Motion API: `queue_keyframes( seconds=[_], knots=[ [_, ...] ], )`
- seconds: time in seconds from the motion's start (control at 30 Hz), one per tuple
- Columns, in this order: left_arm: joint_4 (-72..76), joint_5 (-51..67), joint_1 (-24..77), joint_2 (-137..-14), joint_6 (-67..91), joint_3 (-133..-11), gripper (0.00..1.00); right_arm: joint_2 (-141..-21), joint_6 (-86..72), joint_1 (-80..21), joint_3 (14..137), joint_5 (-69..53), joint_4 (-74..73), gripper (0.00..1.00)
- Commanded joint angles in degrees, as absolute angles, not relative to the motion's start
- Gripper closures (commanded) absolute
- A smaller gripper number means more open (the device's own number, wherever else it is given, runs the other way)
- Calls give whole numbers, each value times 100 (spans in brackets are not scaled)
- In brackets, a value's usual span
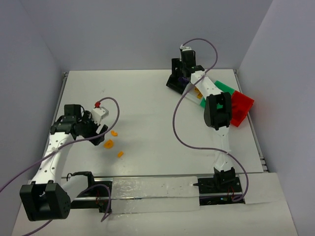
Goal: Sort the legos into containers by color
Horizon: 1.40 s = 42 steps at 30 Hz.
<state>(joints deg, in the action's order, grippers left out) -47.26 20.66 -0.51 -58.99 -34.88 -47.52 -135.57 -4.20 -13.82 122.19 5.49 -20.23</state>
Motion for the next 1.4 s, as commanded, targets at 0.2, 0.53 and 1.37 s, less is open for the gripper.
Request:
queue_keyframes(
  seconds=[0.2, 0.53, 1.37],
  knots=[
    [-4425, 1720, 457, -6362, -4051, -3962, 17, -12391, -782, -1345, 11968, -361, -2381, 0],
    [-3327, 1116, 1439, -7211, -3464, -3646, 27, -10569, -1081, -1345, 10568, -1540, -2363, 0],
    [-3283, 1110, 1425, -7809, -3281, -4208, 90, -9340, -1266, -1362, 9167, -3221, -2319, 0]
  ],
)
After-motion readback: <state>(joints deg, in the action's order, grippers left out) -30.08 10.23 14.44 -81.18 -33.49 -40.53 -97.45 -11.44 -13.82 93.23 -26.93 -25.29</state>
